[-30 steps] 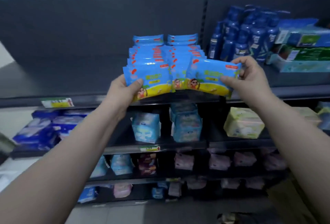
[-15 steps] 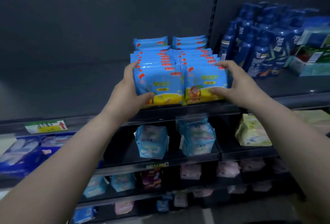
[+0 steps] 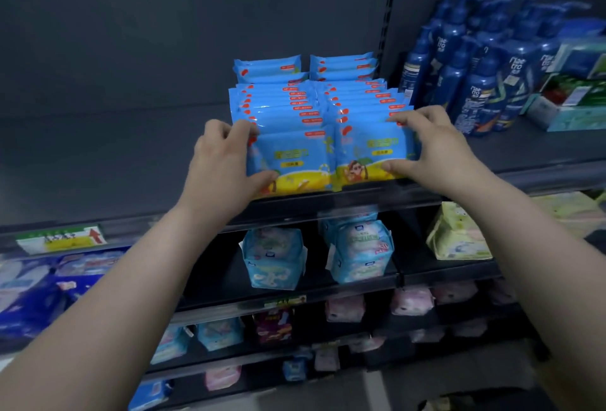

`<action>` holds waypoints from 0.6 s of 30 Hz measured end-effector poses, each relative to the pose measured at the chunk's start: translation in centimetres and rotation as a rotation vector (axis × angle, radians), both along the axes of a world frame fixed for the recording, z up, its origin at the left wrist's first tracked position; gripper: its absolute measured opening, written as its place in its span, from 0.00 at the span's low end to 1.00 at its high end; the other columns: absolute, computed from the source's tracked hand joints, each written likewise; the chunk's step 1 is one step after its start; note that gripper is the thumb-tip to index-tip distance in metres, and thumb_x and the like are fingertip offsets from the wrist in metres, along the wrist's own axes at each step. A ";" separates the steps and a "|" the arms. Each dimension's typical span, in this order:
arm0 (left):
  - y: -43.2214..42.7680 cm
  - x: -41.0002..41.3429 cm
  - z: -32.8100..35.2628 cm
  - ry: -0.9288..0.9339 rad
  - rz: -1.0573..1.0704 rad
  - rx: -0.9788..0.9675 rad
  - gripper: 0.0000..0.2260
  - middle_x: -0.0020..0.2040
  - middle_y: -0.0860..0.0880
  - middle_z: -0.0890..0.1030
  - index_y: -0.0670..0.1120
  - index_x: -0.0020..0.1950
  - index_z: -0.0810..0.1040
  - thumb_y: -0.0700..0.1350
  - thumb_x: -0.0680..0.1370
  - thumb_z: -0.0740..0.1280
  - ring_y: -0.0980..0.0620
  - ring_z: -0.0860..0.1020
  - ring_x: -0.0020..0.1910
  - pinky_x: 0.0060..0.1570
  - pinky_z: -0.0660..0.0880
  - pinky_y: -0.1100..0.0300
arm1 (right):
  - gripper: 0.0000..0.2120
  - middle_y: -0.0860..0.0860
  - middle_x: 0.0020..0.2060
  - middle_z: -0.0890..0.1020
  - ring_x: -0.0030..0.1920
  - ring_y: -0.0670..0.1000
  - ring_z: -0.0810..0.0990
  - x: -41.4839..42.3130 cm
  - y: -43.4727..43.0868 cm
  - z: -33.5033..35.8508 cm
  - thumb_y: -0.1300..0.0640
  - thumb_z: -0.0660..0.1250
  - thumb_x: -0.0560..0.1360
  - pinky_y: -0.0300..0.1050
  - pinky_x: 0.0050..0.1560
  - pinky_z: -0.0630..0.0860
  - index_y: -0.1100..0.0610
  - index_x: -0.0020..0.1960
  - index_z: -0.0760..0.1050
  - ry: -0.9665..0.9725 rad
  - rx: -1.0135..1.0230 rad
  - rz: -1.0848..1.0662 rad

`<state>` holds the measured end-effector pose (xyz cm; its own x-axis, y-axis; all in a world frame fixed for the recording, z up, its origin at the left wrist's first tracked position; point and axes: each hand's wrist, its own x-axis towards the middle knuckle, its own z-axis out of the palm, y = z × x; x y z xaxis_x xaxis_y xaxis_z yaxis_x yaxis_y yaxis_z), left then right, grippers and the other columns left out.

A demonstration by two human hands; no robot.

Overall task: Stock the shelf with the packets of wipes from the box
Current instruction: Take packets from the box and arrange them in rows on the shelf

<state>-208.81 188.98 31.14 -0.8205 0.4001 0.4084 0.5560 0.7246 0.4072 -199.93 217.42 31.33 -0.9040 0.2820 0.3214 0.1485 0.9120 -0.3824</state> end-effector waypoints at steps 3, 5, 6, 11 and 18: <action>0.6 0.6 -0.7 0.095 -0.014 -0.016 0.35 0.68 0.41 0.66 0.47 0.71 0.66 0.55 0.68 0.73 0.39 0.66 0.66 0.66 0.63 0.44 | 0.38 0.53 0.74 0.56 0.73 0.58 0.59 0.5 -0.7 -0.3 0.46 0.74 0.68 0.59 0.71 0.58 0.45 0.73 0.60 0.039 0.015 -0.002; 1.4 1.3 -1.2 0.191 -0.023 -0.023 0.34 0.69 0.39 0.66 0.46 0.71 0.67 0.57 0.68 0.68 0.39 0.64 0.69 0.68 0.58 0.41 | 0.37 0.53 0.76 0.54 0.74 0.56 0.55 1.3 -1.0 -0.6 0.45 0.72 0.70 0.56 0.72 0.56 0.46 0.74 0.59 0.101 0.005 -0.013; 1.9 1.7 -1.3 0.222 -0.037 -0.024 0.32 0.69 0.40 0.66 0.46 0.71 0.67 0.58 0.69 0.66 0.39 0.63 0.70 0.69 0.56 0.41 | 0.36 0.53 0.76 0.55 0.75 0.56 0.55 1.9 -1.2 -0.7 0.46 0.71 0.71 0.55 0.72 0.55 0.47 0.74 0.59 0.143 0.009 -0.015; 6.0 4.8 -2.0 0.276 -0.233 -0.001 0.26 0.68 0.42 0.69 0.47 0.71 0.65 0.56 0.75 0.59 0.40 0.67 0.68 0.70 0.58 0.41 | 0.32 0.54 0.73 0.64 0.72 0.55 0.61 5.9 -0.3 -1.7 0.48 0.69 0.73 0.52 0.70 0.59 0.52 0.74 0.62 0.238 0.054 -0.022; 14.6 11.3 -3.4 0.217 -0.526 0.002 0.27 0.68 0.43 0.70 0.47 0.73 0.64 0.55 0.75 0.59 0.42 0.68 0.67 0.69 0.59 0.44 | 0.31 0.55 0.73 0.63 0.73 0.57 0.60 16.2 3.6 -3.8 0.53 0.68 0.75 0.53 0.72 0.58 0.53 0.74 0.60 0.156 0.083 -0.160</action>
